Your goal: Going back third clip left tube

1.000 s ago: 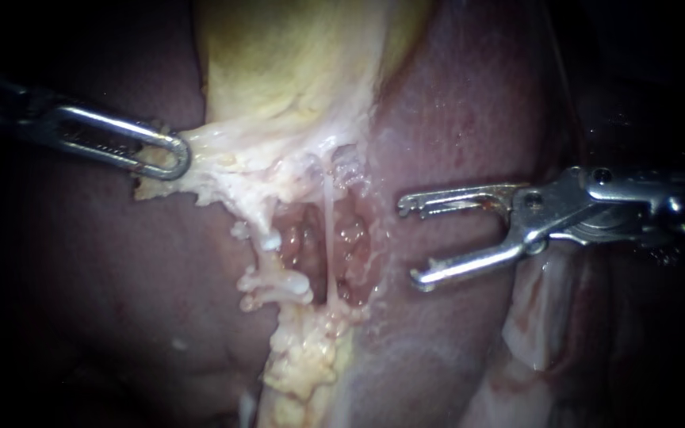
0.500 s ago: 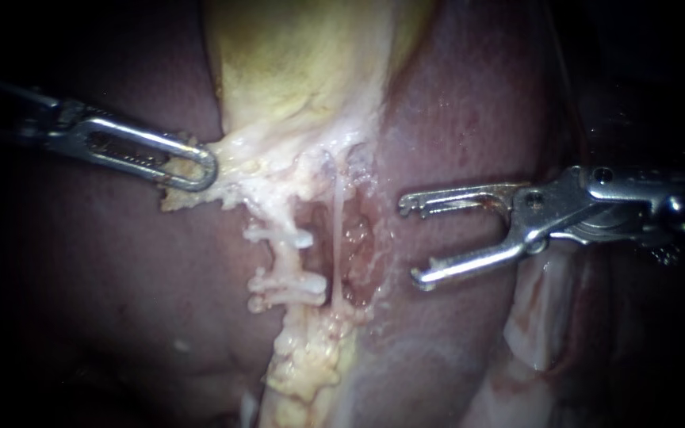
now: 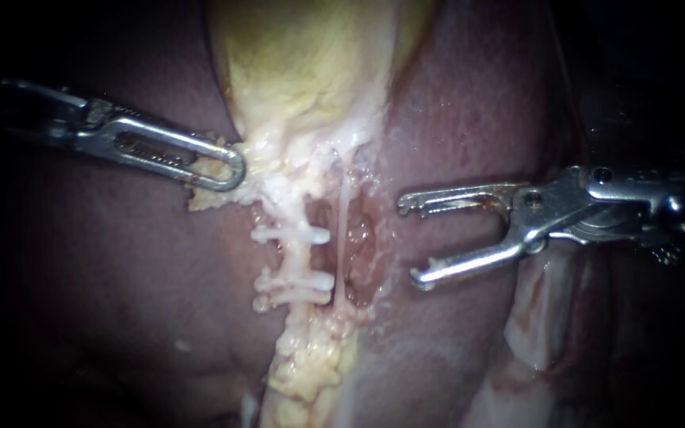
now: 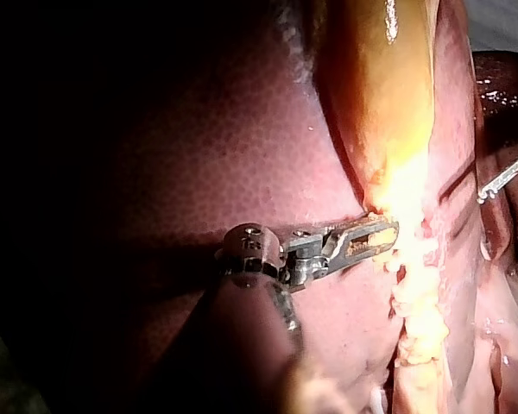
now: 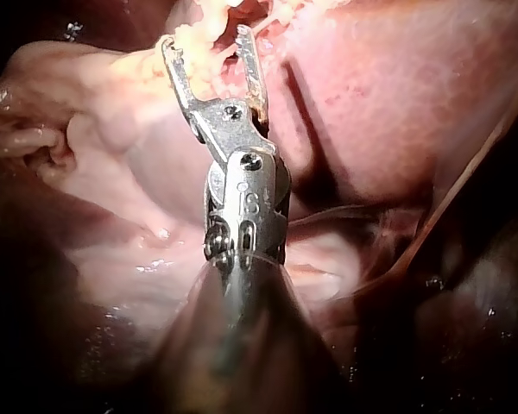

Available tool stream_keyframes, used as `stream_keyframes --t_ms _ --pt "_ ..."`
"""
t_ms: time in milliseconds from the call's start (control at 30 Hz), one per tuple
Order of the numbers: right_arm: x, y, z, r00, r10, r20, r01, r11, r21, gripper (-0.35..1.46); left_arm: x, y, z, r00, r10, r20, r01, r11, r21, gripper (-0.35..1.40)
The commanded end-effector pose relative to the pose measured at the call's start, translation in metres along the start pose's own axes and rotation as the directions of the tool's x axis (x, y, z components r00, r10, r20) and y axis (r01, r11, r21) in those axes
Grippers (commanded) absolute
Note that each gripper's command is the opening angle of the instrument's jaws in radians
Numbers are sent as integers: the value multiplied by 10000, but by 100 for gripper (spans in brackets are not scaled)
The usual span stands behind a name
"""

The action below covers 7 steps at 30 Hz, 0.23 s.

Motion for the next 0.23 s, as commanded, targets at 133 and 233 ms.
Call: stream_keyframes --t_ms 133,233 --pt "0 0 0 10000 0 1 0 10000 0 50 0 0 0 10000 -1 15 1 10000 26 -35" --pt "0 0 0 10000 0 1 0 10000 1 50 0 0 0 10000 -1 14 1 10000 26 -35"
